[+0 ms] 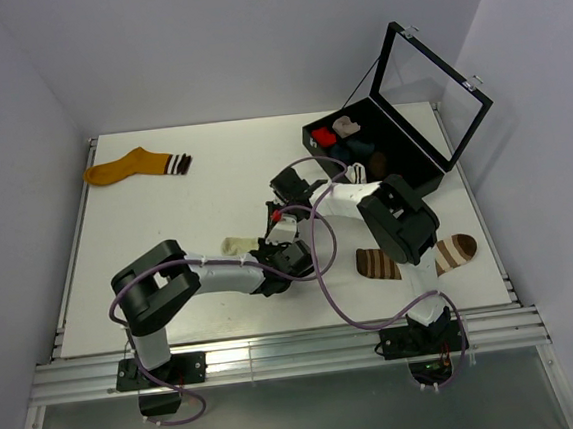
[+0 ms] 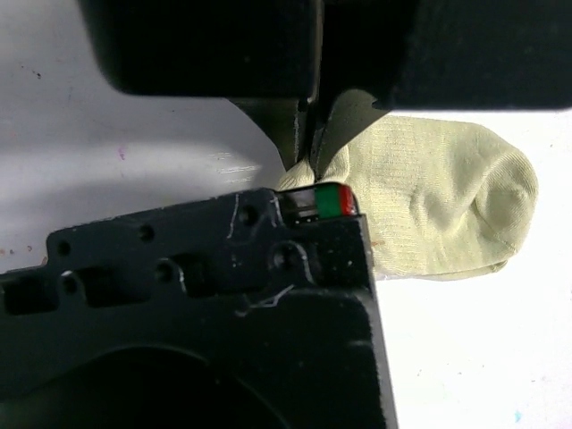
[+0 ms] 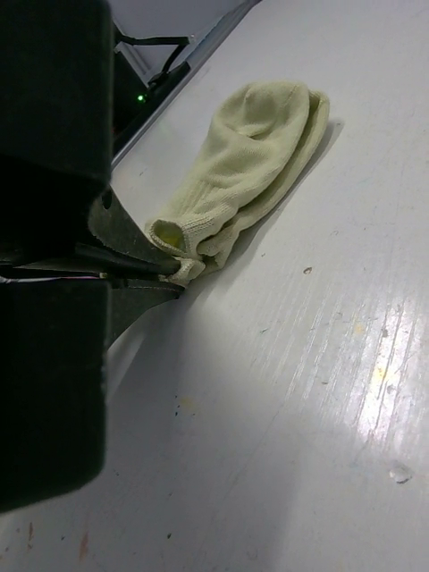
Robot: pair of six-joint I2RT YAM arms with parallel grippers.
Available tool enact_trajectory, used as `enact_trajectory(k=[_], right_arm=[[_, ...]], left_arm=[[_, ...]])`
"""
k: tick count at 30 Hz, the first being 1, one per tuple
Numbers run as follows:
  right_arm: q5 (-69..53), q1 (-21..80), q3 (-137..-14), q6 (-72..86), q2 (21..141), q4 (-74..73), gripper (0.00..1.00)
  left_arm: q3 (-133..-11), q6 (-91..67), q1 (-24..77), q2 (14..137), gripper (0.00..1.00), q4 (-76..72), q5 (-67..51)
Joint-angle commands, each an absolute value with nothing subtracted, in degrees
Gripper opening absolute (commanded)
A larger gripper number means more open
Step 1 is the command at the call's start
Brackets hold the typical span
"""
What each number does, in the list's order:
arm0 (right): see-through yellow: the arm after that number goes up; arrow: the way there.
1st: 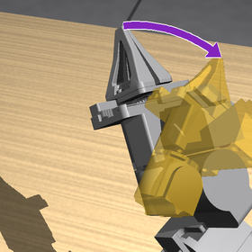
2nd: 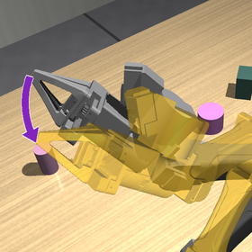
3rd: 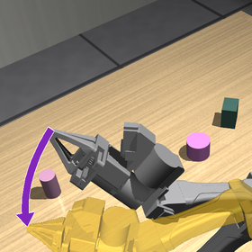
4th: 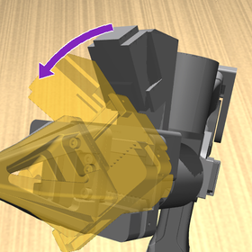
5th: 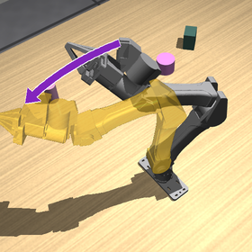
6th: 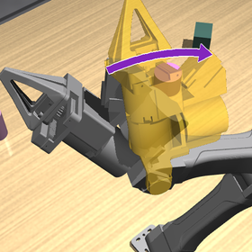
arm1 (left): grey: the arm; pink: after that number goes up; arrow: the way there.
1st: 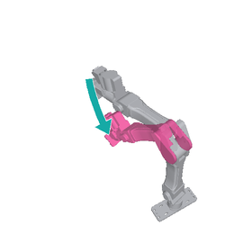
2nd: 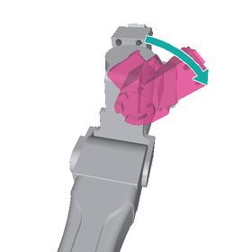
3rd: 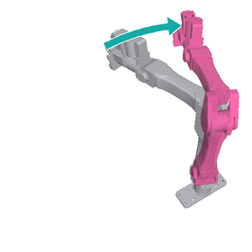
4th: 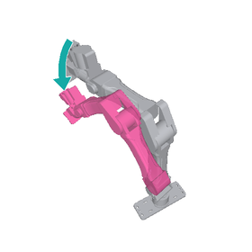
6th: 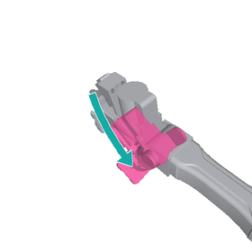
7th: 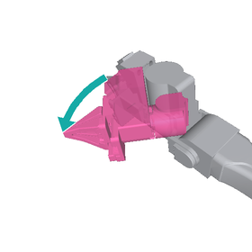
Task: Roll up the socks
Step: Roll the sock at the center of the board.
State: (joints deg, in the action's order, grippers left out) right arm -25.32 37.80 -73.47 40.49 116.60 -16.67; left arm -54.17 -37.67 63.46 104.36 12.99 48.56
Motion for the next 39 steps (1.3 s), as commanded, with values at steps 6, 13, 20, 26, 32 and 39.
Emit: enact_trajectory(k=[6, 13, 20, 26, 32, 39], right_arm=[[-27.33, 37.18, -67.42, 41.48, 112.86, -9.06, 0.08], [-26.55, 35.95, -61.27, 45.52, 104.86, 2.80, 0.29], [-25.57, 35.07, -54.67, 47.81, 99.41, 12.29, 0.42], [-29.17, 35.24, -51.77, 47.64, 100.89, 18.01, 0.44], [-30.58, 36.03, -50.36, 45.62, 103.53, 19.51, 0.44], [-32.69, 37.26, -51.24, 45.26, 108.18, 21.71, 0.44]], left_arm=[[-50.64, -37.88, 61.71, 100.29, 0.00, 13.63, 33.97], [-41.58, -40.33, 49.77, 90.62, 0.00, 3.26, 10.77], [-33.41, -44.29, 40.35, 88.07, 0.00, -6.41, -5.94], [-27.26, -50.26, 32.97, 87.10, 0.00, -15.11, -15.80], [-23.12, -56.07, 27.25, 87.53, 0.00, -21.70, -20.12], [-21.53, -58.80, 23.73, 89.65, 0.00, -25.40, -23.82]])
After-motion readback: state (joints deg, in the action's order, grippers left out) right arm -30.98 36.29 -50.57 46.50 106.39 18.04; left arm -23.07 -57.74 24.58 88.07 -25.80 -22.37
